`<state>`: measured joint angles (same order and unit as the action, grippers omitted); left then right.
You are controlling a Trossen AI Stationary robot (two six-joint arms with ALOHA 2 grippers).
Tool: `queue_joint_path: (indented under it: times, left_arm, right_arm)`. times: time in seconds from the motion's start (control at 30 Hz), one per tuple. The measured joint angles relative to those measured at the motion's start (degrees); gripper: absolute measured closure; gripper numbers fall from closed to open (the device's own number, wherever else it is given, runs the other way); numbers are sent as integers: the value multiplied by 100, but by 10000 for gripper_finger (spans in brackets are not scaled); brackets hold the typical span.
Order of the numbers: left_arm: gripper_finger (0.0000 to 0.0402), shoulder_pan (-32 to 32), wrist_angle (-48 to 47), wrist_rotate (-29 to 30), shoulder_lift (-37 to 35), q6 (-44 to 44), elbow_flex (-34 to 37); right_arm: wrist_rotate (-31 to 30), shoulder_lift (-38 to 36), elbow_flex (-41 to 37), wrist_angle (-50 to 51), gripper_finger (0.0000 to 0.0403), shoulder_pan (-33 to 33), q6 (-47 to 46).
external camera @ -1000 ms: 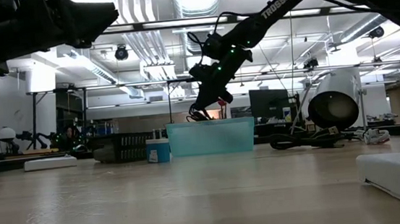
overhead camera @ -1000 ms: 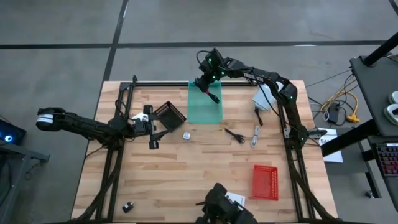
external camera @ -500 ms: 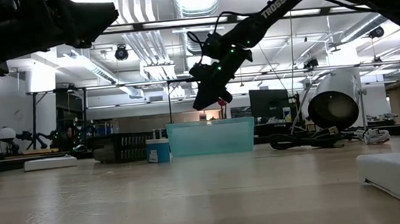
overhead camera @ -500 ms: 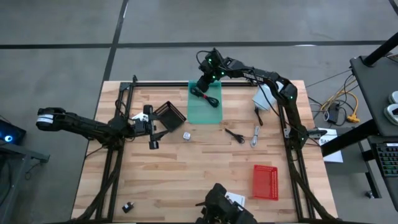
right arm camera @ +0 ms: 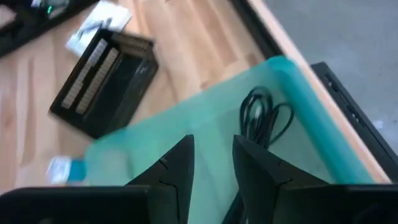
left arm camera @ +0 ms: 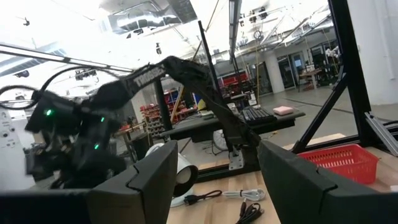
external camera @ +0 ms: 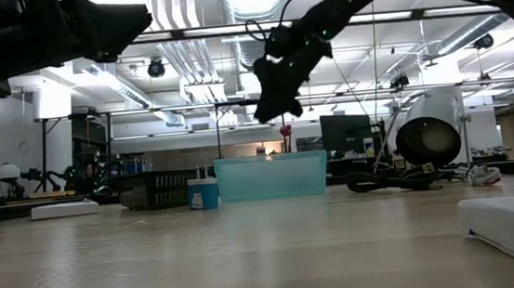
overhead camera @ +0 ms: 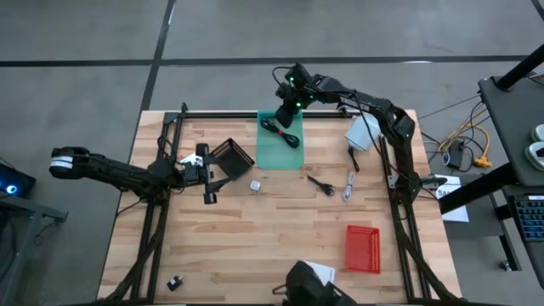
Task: Pick and place items into bin
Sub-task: Put the bottom black charger cable into the green bin
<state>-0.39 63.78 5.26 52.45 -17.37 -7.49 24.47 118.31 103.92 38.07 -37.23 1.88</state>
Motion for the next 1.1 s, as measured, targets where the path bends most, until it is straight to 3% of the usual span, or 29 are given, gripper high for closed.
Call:
queue_joint_path:
  times: [0.33, 0.5, 0.6, 1.1]
  left_arm:
    - [194, -1, -1, 0, 0, 24, 8]
    - [194, 1, -12, 0, 0, 40, 13]
    - [194, -1, -14, -2, 0, 42, 20]
    - [194, -1, -19, 0, 1, 42, 31]
  right_arm:
    - [-95, -762, -21, 1389, 324, 576, 810]
    - [-653, -1035, -104, 1919, 330, 1023, 1194]
    - [-686, -1105, -147, 2462, 334, 1247, 1459]
    - [-713, -1111, -707, 3427, 335, 2045, 1221]
